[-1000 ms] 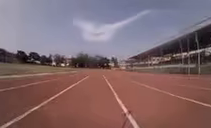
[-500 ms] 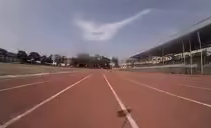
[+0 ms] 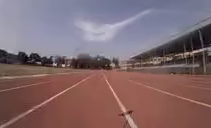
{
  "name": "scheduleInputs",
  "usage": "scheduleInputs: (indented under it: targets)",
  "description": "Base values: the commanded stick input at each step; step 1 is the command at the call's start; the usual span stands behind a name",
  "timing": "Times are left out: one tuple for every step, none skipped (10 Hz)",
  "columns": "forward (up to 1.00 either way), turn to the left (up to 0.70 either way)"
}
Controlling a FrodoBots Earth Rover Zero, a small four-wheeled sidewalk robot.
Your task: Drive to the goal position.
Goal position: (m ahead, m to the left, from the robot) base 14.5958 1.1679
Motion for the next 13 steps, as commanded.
scheduleInputs:
  targets:
    - [0.70, -0.35]
    - [0.70, -0.35]
    - [0.70, -0.35]
    - [0.70, -0.35]
    - [0.70, 0.00]
    - [0.70, 0.00]
    - [0.70, 0.00]
    - [0.70, 0.00]
    - [0.70, 0.00]
    - [0.70, 0.00]
    - [0.70, 0.00]
    - [0.70, 0.00]
    - [0.70, 0.00]
